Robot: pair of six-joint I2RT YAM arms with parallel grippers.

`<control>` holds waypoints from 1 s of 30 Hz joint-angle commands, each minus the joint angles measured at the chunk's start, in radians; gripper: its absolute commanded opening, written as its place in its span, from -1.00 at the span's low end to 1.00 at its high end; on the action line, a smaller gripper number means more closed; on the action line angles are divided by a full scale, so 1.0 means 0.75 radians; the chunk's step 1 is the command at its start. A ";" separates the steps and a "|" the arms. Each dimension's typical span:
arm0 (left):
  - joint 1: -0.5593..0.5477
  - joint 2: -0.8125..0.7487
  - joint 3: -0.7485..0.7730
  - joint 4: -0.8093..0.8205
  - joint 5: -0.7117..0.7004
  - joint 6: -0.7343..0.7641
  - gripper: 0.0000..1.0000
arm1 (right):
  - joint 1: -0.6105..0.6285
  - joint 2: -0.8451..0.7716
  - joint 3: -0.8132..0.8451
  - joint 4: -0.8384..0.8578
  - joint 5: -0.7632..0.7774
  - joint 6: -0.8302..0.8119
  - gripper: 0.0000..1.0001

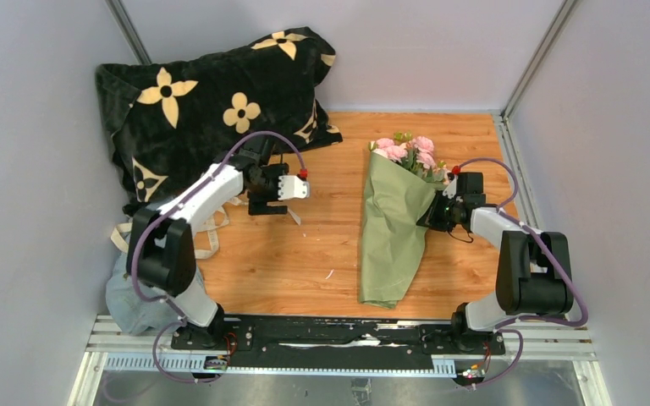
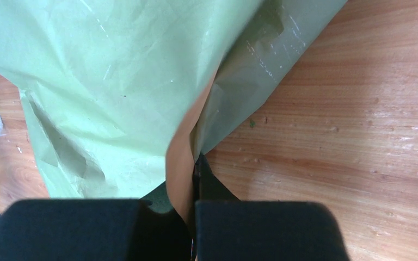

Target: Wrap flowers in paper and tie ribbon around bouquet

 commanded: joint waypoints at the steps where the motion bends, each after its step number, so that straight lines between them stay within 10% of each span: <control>1: 0.002 0.182 0.019 0.138 0.234 0.253 0.72 | -0.018 -0.003 0.015 -0.049 0.037 -0.027 -1.00; 10: -0.027 0.469 0.088 0.163 0.115 0.203 0.53 | -0.019 0.011 0.013 -0.042 0.035 -0.040 -1.00; 15: -0.145 0.445 0.036 0.108 0.169 0.102 -1.00 | -0.019 0.018 0.015 -0.031 0.013 -0.032 -1.00; 25: -0.701 -0.027 -0.189 -0.095 0.636 -0.049 -1.00 | -0.023 0.043 0.108 -0.069 -0.004 0.005 -1.00; 30: -1.082 0.113 -0.029 -0.162 0.760 -0.145 -1.00 | -0.021 0.077 0.184 -0.077 -0.011 0.065 -1.00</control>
